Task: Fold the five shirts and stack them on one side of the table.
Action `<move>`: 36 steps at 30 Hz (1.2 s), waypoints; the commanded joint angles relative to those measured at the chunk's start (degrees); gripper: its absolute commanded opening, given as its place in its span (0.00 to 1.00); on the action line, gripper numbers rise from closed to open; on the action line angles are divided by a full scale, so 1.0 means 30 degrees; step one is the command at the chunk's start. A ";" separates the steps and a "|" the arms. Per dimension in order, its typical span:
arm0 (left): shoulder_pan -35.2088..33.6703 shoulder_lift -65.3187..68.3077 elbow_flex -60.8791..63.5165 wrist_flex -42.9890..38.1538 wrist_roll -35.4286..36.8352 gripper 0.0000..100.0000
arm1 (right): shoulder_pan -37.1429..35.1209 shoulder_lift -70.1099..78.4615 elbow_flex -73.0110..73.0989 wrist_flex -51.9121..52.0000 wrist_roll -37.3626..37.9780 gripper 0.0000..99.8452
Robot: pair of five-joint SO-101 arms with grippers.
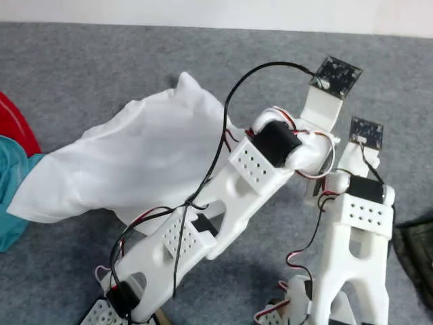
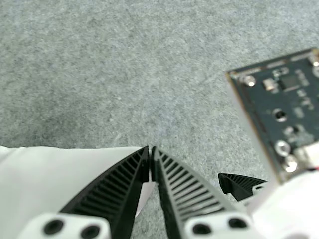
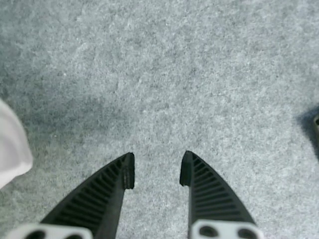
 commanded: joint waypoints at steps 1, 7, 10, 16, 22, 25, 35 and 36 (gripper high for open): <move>-0.0484 -0.1245 -0.0015 -0.0498 0.0176 0.17 | 0.0161 -0.0220 -0.0132 -0.0308 -0.0147 0.16; -0.4029 -0.1568 0.0132 -0.0293 0.0088 0.36 | 0.0015 -0.0220 -0.0132 -0.0308 -0.0147 0.16; -0.6696 -0.3150 -0.0220 0.0586 0.0059 0.38 | -0.0396 -0.0220 -0.0132 -0.0308 -0.0147 0.16; -1.3582 -0.6784 -0.0220 0.0615 0.0059 0.38 | -0.0484 -0.0220 -0.0132 -0.0337 -0.0147 0.16; -1.9004 -1.0125 0.1919 0.0674 0.0088 0.38 | -0.4000 -0.0425 -0.0073 -0.0132 0.0000 0.16; -2.0176 -1.2410 0.5319 0.0674 0.0088 0.38 | -0.6872 -0.0484 0.0278 0.0220 0.0967 0.16; -2.3194 -2.4015 2.3048 0.0557 -0.0908 0.38 | -1.0535 -0.0484 0.0894 0.0073 0.1582 0.16; -2.3956 -2.4601 2.4718 0.0147 -0.0908 0.38 | -1.0535 -0.0484 0.0894 0.0073 0.1582 0.16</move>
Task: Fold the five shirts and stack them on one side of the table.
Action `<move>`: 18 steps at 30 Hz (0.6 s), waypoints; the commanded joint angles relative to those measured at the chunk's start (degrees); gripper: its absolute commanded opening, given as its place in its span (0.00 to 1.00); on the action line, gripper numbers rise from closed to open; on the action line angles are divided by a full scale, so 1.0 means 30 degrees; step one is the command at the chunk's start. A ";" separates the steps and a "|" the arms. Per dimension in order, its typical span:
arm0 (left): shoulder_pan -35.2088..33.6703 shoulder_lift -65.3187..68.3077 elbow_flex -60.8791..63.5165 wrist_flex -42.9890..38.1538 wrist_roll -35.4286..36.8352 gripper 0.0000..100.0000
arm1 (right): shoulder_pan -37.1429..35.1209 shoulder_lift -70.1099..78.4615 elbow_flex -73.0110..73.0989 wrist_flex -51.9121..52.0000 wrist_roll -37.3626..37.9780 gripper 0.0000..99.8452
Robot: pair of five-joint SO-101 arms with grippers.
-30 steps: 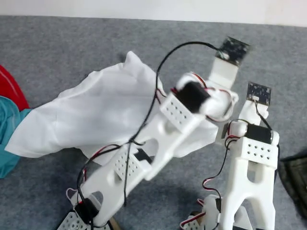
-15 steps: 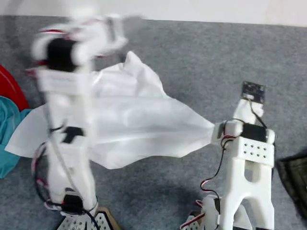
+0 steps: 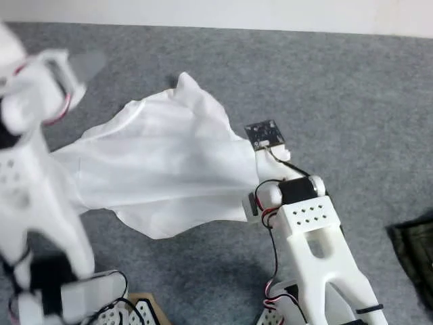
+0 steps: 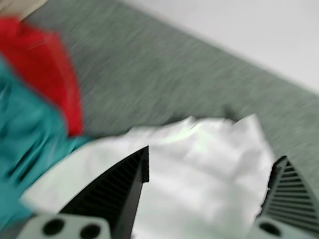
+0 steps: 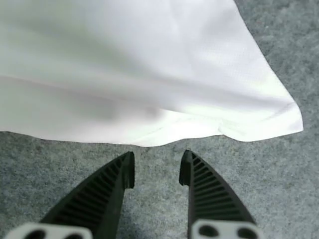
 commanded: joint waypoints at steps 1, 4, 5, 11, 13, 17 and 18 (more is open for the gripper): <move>-0.3062 -0.4205 0.8542 -0.1260 -0.0234 0.38 | -0.0220 -0.0484 -0.0132 0.0015 0.0205 0.16; -0.5729 -0.4527 1.2908 -0.4484 -0.0234 0.38 | -0.0220 -0.0454 -0.0103 0.0015 0.0205 0.16; -0.6462 -0.4527 1.4374 -0.5656 -0.0205 0.38 | -0.0220 -0.0454 -0.0103 0.0015 0.0205 0.16; -0.9363 -0.4557 2.0498 -0.9846 -0.0234 0.38 | -0.0220 -0.0454 -0.0103 0.0015 0.0205 0.16; -1.0007 -0.4557 2.1670 -1.0608 -0.0234 0.38 | -0.0220 -0.0454 -0.0103 0.0015 0.0205 0.16; -1.0711 -0.4557 2.3839 -1.1487 -0.0264 0.38 | -0.0220 -0.0454 -0.0103 -0.0015 0.0205 0.16; -1.1092 -0.4557 2.4396 -1.1839 -0.0264 0.38 | -0.0220 -0.0425 -0.0073 -0.0190 0.0176 0.16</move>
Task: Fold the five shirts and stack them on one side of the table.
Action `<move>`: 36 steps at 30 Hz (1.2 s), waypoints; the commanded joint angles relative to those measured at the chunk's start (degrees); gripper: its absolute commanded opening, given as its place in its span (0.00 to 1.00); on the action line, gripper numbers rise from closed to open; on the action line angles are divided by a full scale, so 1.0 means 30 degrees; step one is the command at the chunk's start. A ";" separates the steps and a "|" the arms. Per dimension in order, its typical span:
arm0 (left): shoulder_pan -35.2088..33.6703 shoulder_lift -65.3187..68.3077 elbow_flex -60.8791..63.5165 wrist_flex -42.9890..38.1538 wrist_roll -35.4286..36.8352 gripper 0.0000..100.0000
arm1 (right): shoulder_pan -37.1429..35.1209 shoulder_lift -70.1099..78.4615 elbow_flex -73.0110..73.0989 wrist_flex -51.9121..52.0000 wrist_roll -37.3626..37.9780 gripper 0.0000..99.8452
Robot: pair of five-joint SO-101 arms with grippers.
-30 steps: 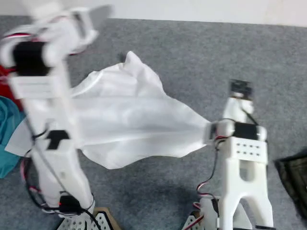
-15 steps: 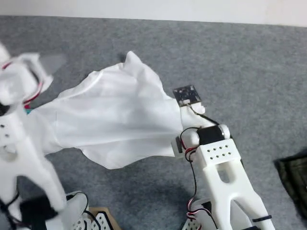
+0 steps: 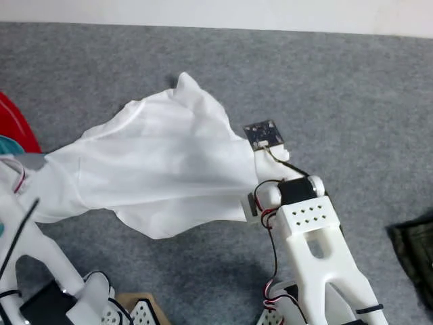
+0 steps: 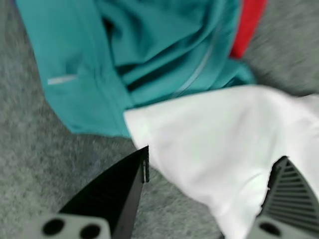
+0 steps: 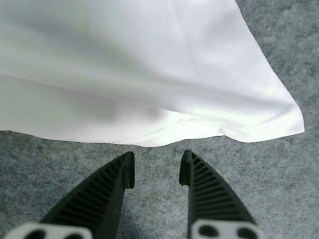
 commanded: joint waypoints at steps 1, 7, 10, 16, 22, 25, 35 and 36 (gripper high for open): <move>-0.1333 -0.0689 0.2037 -0.1524 -0.0234 0.38 | -0.0073 -0.0396 0.0015 -0.0308 0.0147 0.16; -0.2711 -0.0689 0.4410 -0.4366 -0.0205 0.38 | -0.0073 -0.0454 0.1040 -0.1333 0.0176 0.16; -0.2857 -0.0689 0.5319 -0.5744 -0.0205 0.38 | -0.0073 -0.0454 0.1040 -0.1333 0.0176 0.16; -0.2857 -0.0659 0.6403 -0.8117 -0.0147 0.38 | -0.0073 -0.0454 0.1040 -0.1333 0.0147 0.16; -0.2799 -0.0659 0.7663 -0.9788 -0.0147 0.35 | -0.0073 -0.0454 0.1011 -0.1333 0.0117 0.16; -0.2711 -0.0659 0.7634 -0.9875 -0.0176 0.21 | -0.0073 -0.0454 0.0982 -0.1333 0.0088 0.16; -0.1245 -0.0659 0.8718 -1.2718 -0.0147 0.10 | -0.0103 -0.0454 0.0952 -0.1333 0.0088 0.16; -0.1070 -0.0659 0.8864 -1.2923 -0.0147 0.10 | -0.0103 -0.0454 0.0982 -0.1333 0.0088 0.16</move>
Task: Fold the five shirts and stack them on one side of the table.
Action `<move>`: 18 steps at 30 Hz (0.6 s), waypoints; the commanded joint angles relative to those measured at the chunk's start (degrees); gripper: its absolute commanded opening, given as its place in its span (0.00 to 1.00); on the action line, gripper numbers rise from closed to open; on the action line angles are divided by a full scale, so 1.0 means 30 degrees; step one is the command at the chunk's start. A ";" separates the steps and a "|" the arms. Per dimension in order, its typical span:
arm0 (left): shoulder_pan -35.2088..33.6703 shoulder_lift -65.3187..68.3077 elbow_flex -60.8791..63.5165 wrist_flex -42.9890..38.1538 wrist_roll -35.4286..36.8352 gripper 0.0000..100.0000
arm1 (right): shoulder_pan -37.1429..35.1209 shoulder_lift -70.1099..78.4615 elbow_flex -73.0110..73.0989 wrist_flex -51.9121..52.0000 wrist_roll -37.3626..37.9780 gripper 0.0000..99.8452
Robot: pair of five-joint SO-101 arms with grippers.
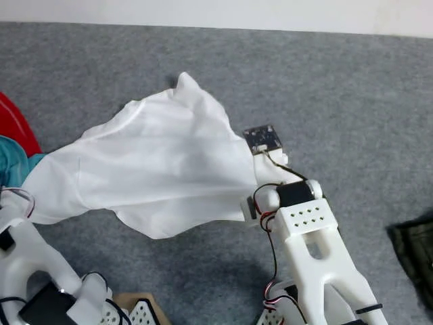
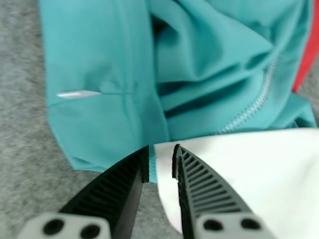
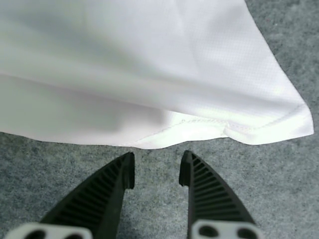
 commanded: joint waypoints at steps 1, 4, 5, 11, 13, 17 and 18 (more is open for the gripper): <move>0.1128 -0.0659 0.0484 -0.1114 -0.0147 0.10 | -0.0073 -0.0454 -0.0161 -0.0278 0.0088 0.16; 0.1187 -0.0659 0.0689 -0.1377 -0.0176 0.10 | -0.0073 -0.0454 -0.0132 -0.0278 0.0176 0.16; 0.1158 -0.0659 0.0689 -0.1377 -0.0205 0.10 | -0.0073 -0.0454 -0.0132 -0.0278 0.0176 0.16; 0.1070 -0.0659 0.0747 -0.1348 -0.0205 0.10 | -0.0132 -0.0454 -0.0132 -0.0278 0.0176 0.16; 0.1070 -0.0659 0.0747 -0.1348 -0.0205 0.10 | -0.0132 -0.0454 -0.0132 -0.0278 0.0176 0.16; 0.1158 -0.0659 0.1187 -0.1582 -0.0234 0.10 | -0.0132 -0.0454 -0.0132 -0.0278 0.0176 0.16; 0.1187 -0.0659 0.1392 -0.1905 -0.0234 0.10 | -0.0132 -0.0454 -0.0132 -0.0278 0.0176 0.16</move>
